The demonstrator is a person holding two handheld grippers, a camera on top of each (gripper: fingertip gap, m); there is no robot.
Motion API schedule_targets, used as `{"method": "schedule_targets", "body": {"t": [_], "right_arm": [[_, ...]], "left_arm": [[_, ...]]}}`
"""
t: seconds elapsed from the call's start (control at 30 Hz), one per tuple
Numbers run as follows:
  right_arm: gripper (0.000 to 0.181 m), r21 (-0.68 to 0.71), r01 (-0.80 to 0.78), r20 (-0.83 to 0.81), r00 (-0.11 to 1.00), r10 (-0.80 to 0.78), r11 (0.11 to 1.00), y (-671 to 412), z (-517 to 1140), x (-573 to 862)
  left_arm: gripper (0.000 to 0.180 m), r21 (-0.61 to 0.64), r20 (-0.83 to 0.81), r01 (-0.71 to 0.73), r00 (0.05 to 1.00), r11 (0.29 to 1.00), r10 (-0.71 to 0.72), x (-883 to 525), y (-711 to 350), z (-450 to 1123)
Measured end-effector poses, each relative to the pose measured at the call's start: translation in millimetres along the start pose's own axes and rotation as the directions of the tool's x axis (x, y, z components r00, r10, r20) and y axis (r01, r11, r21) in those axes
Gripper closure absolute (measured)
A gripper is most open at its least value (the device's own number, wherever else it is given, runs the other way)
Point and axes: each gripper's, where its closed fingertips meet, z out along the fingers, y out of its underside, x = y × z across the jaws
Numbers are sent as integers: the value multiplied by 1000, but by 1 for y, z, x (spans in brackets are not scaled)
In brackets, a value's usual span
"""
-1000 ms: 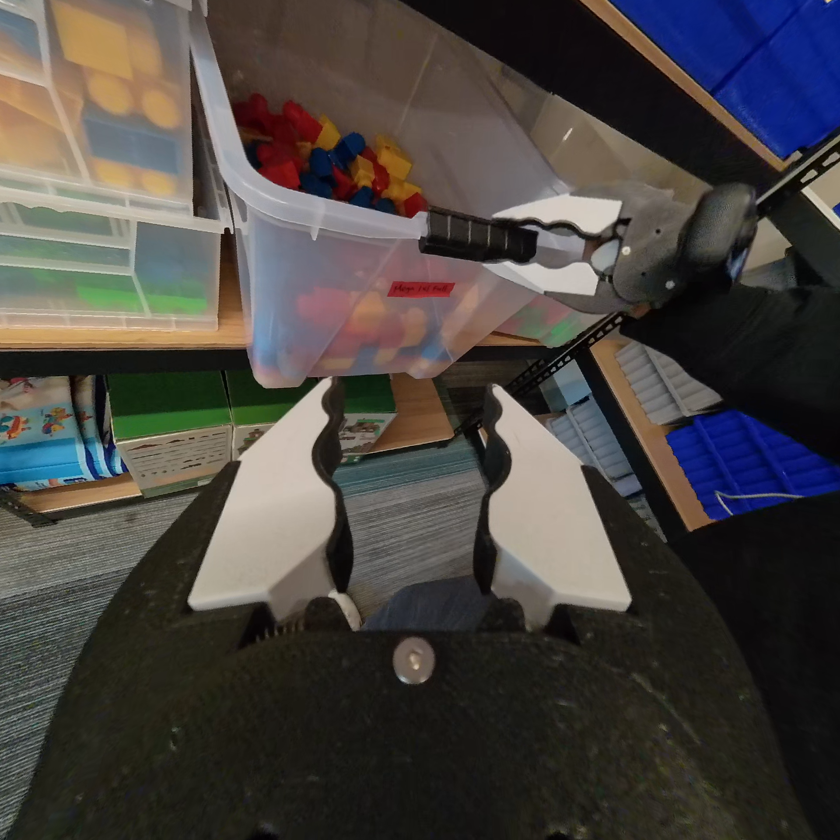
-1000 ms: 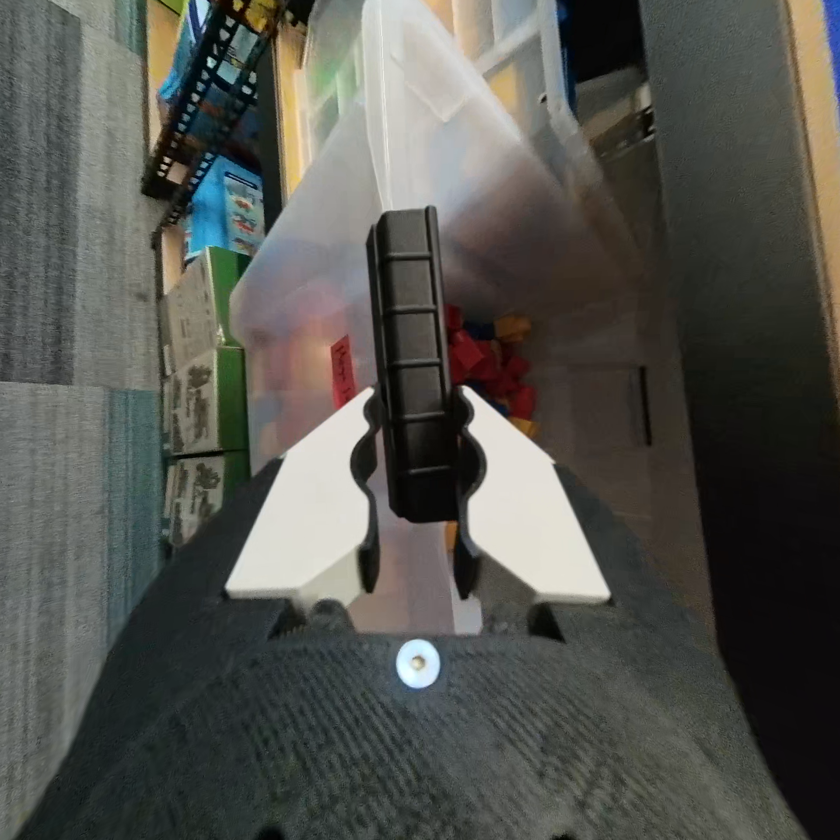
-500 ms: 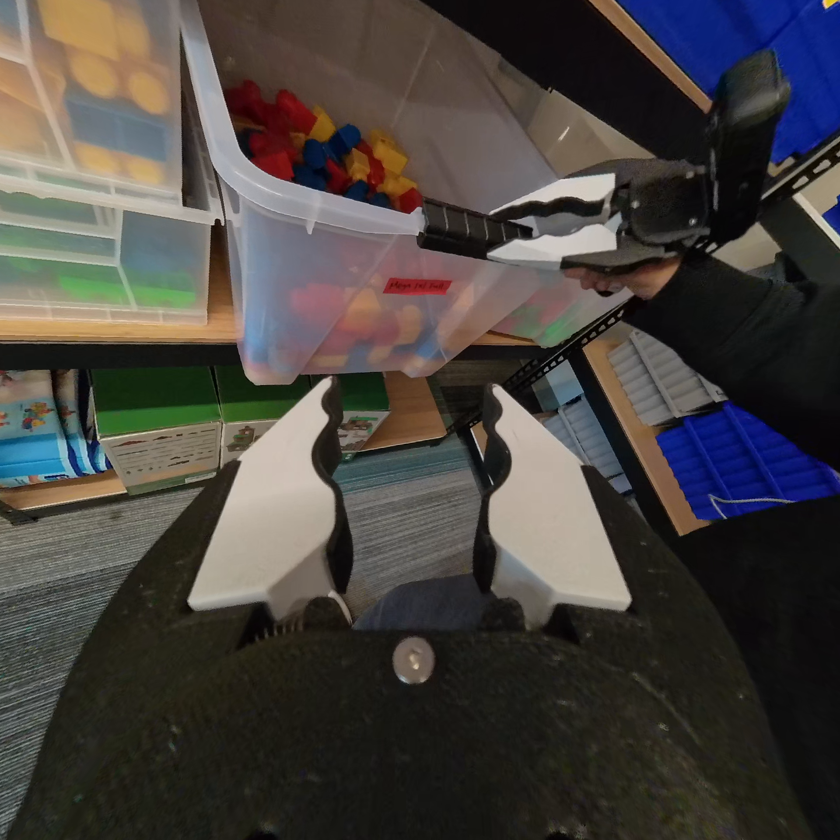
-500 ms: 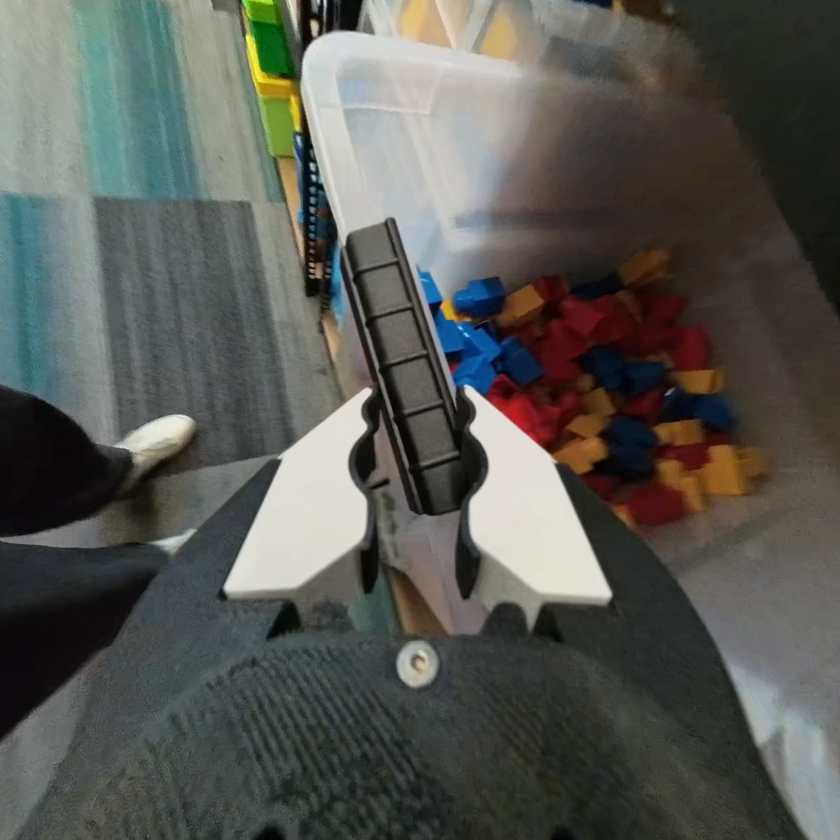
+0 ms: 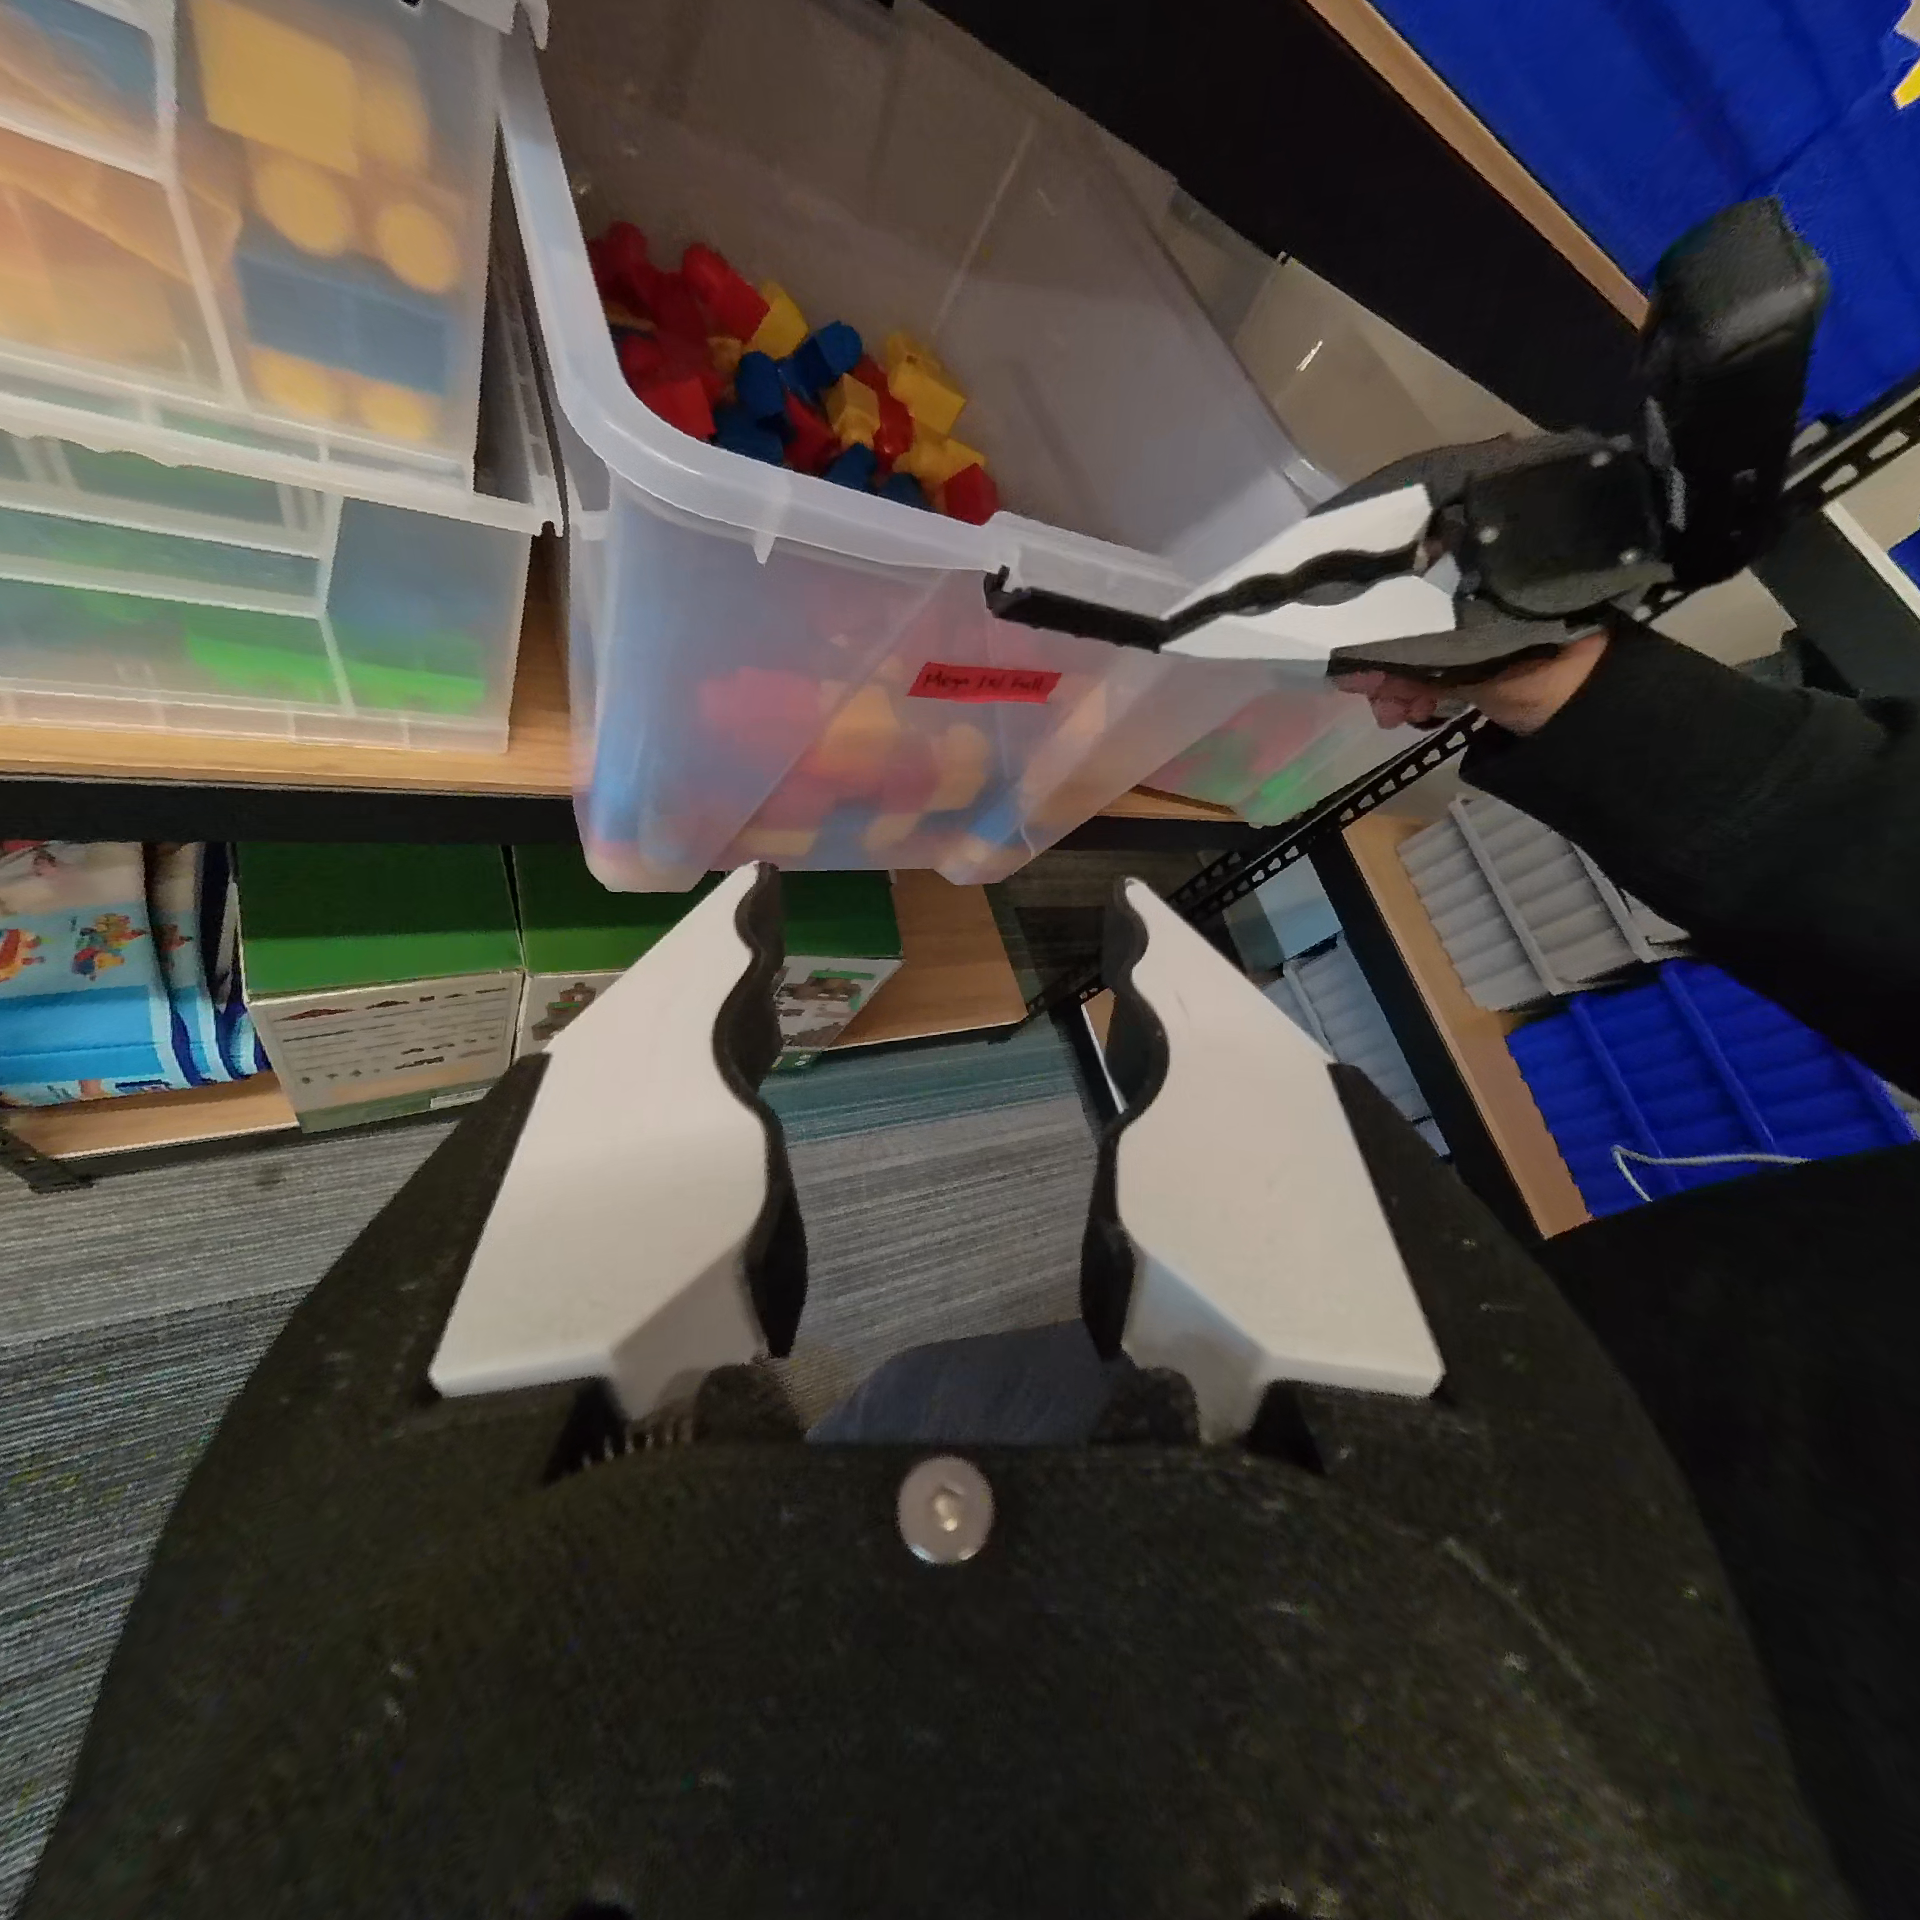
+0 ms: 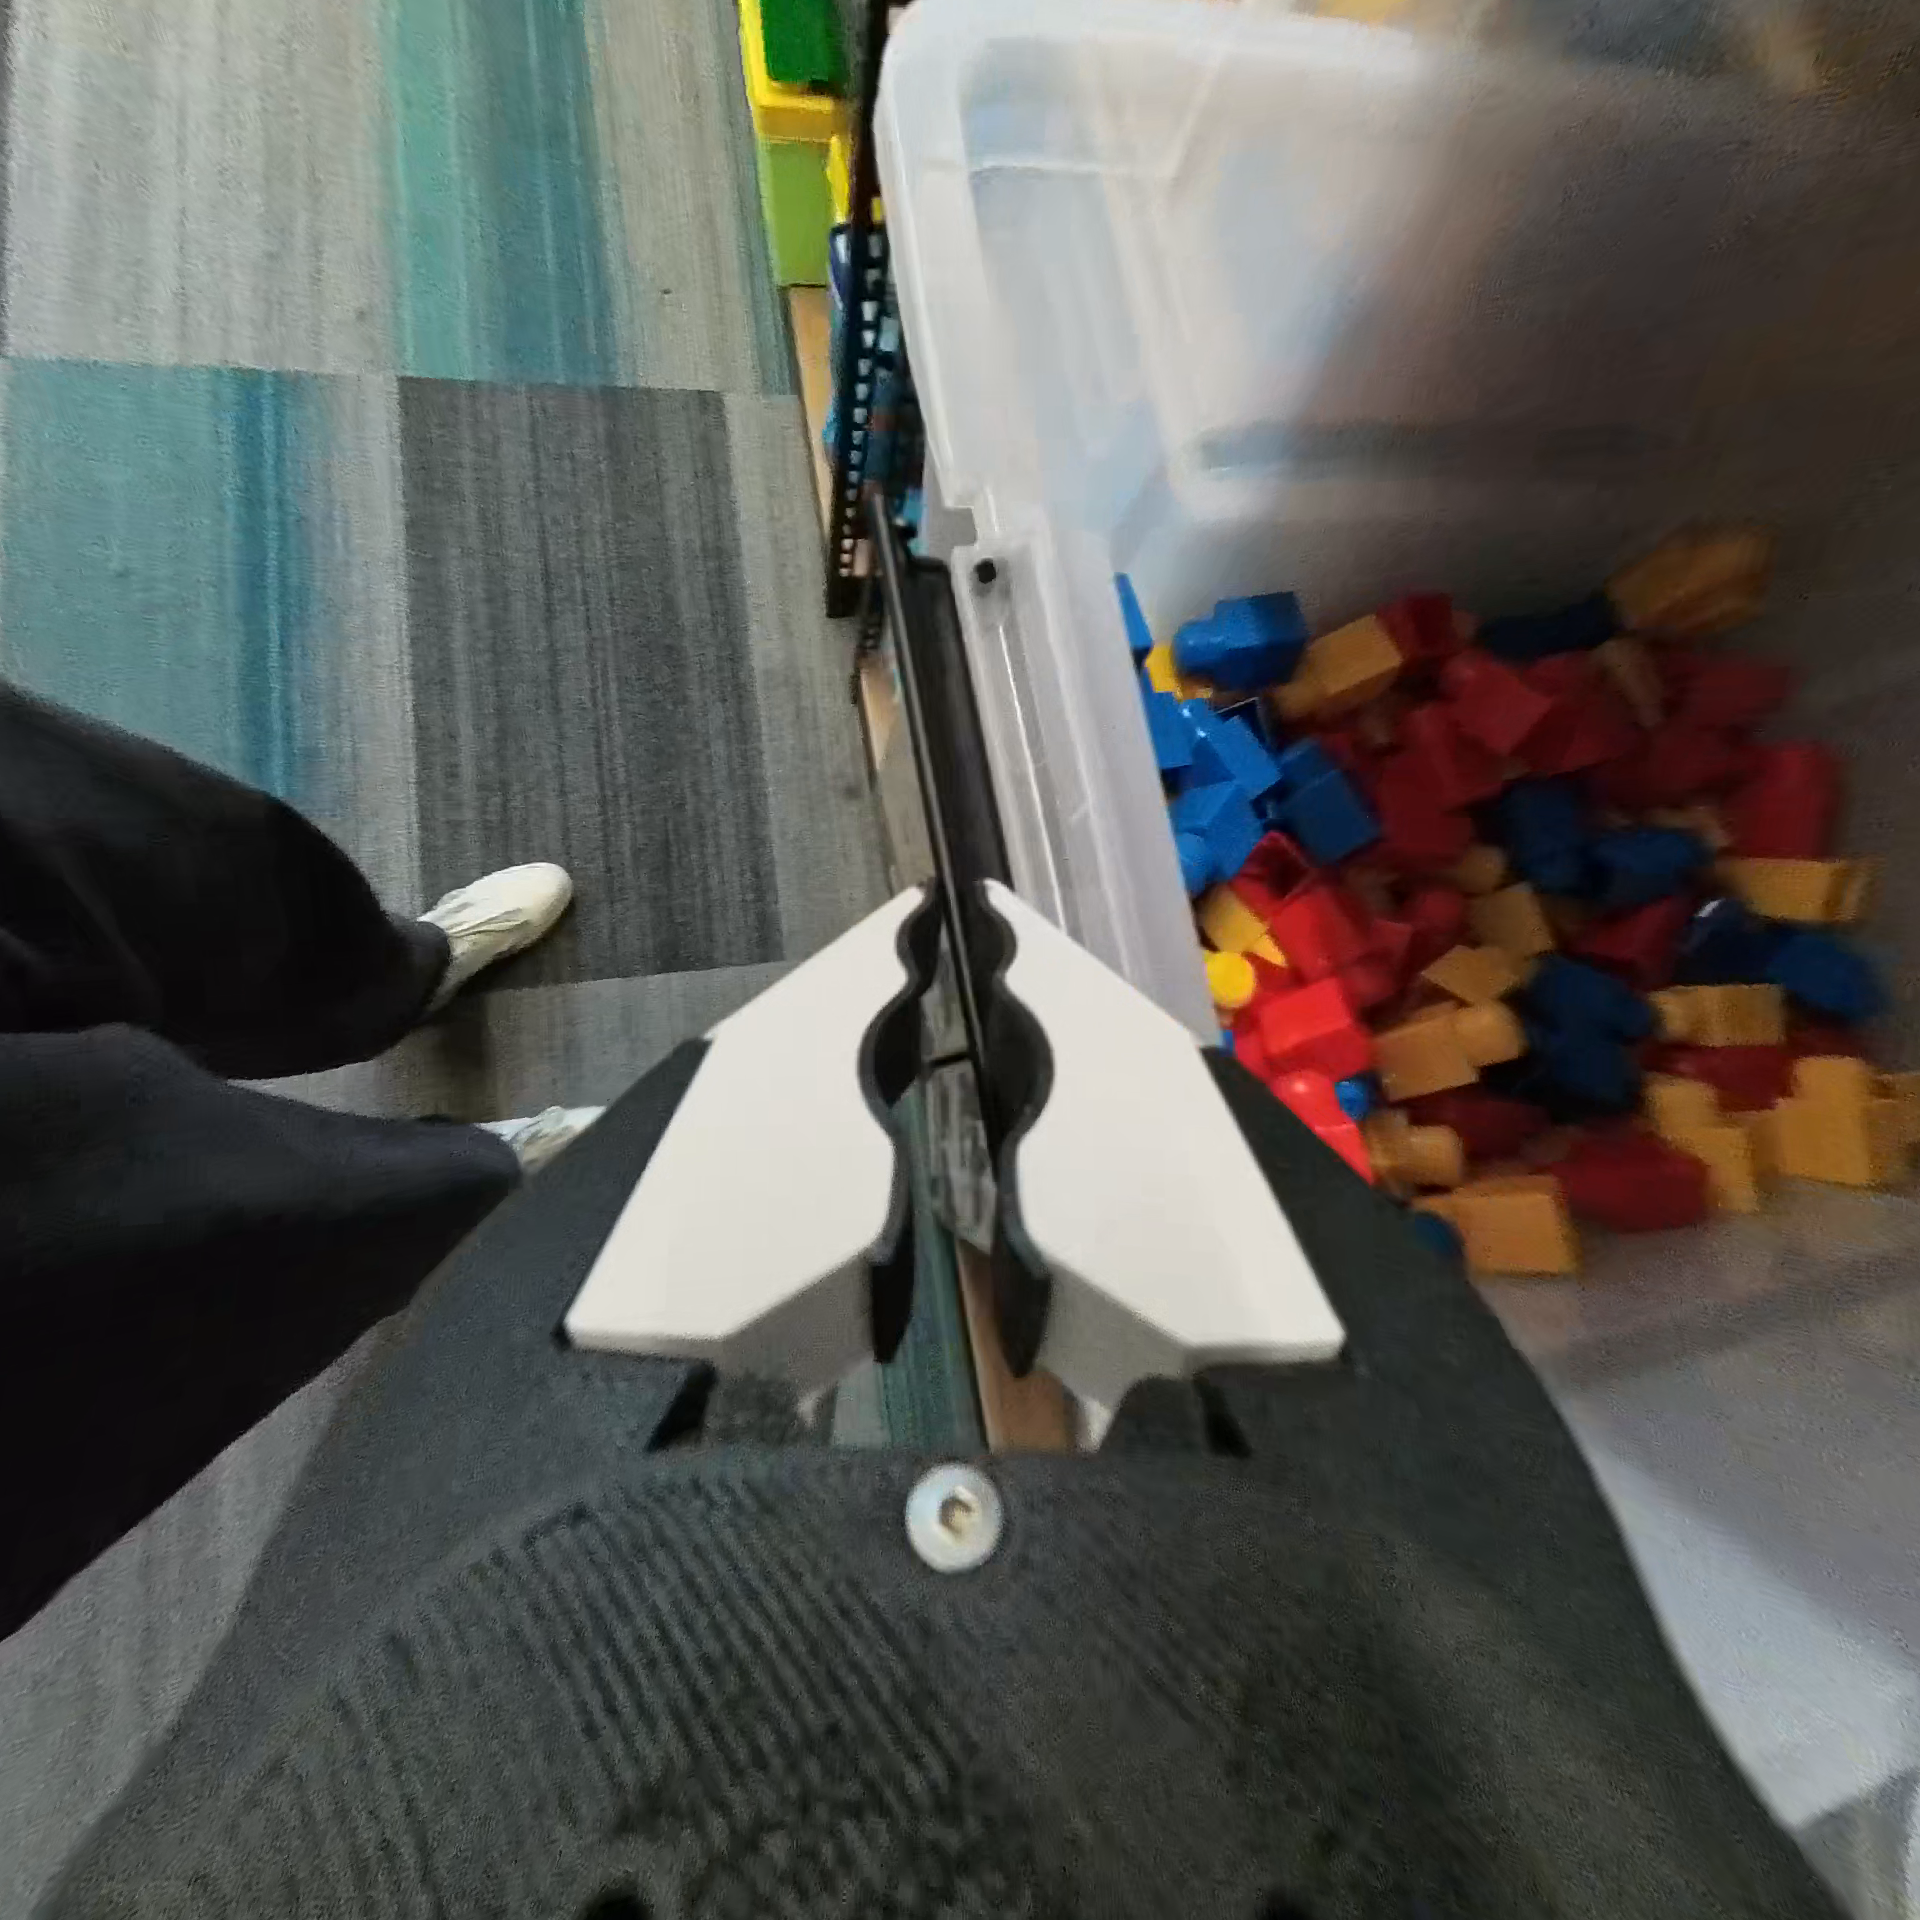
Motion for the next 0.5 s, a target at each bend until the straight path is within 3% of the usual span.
{"method": "schedule_targets", "body": {"t": [0.4, 0.5], "right_arm": [[176, 2, -280, 238, 932, 272, 960, -11, -7, 15], [177, 2, -262, 238, 937, 255, 965, -7, -6, 6]], "left_arm": [[119, -23, -31, -9, 999, 1000, 8, 8, 1, 9], [120, -22, -25, -9, 1000, 1000, 9, 7, 1, 9]]}}
